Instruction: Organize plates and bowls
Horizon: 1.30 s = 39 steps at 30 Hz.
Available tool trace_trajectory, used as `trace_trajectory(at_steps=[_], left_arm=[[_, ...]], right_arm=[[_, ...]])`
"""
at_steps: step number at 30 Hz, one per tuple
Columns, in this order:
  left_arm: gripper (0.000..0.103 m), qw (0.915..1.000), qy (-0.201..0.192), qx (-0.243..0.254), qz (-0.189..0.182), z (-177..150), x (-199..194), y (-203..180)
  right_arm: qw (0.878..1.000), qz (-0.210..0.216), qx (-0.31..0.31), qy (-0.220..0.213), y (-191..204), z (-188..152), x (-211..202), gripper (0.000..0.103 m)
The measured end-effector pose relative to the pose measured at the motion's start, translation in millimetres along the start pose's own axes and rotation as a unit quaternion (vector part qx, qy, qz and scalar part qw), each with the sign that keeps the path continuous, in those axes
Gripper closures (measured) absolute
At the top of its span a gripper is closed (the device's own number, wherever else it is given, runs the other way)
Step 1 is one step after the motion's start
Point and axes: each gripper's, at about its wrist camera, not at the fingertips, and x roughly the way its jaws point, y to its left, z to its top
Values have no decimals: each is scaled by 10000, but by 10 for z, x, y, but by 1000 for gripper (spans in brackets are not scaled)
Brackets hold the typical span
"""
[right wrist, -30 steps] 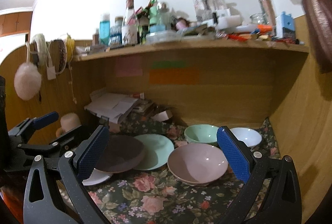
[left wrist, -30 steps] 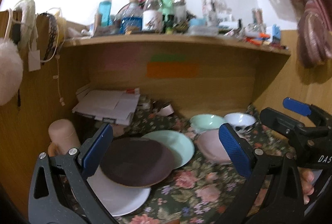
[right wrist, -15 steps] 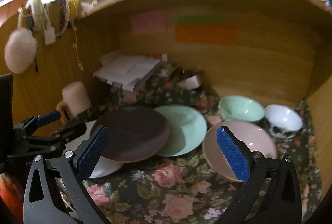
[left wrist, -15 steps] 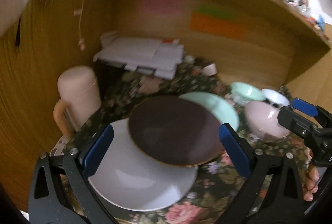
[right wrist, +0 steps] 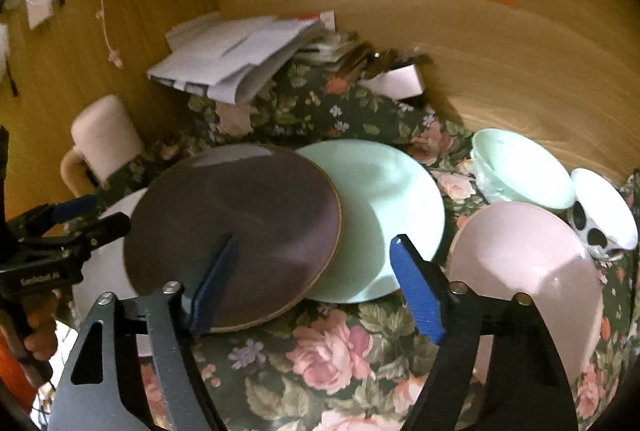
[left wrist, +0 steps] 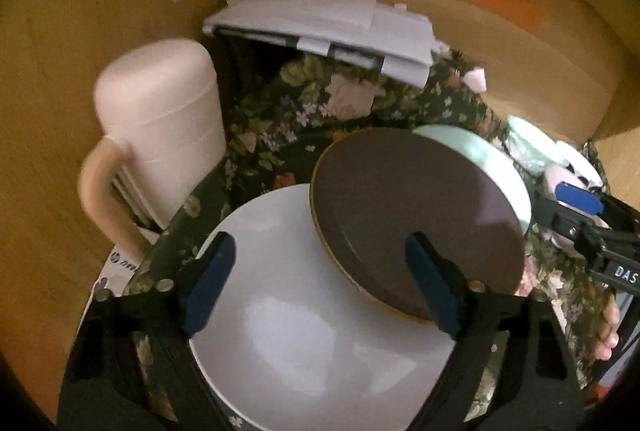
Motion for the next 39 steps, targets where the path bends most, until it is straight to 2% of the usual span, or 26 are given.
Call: trace_trajectory(at_steps=[2, 4, 8, 14, 21, 29, 39], left_arm=[[21, 10000, 90, -28, -24, 19, 78, 23], [31, 9998, 195, 27, -29, 35, 135, 19], [35, 9996, 284, 67, -51, 61, 215, 30], [53, 9984, 550, -1, -160, 96, 353, 65], [57, 9975, 640, -65, -301, 131, 410, 70], [73, 9959, 779, 25, -459, 170, 445, -9], [73, 9962, 797, -58, -338, 157, 455, -37]], right_arm=[[10000, -7, -11, 98, -13, 27, 85, 39], [9997, -27, -19, 232, -29, 50, 181, 44], [9987, 64, 112, 492, -88, 88, 361, 55], [9977, 43, 144, 660, -131, 125, 508, 65], [9967, 180, 239, 750, -150, 145, 593, 66], [9958, 347, 294, 794, -166, 151, 630, 69], [9967, 294, 280, 696, -118, 138, 599, 71]])
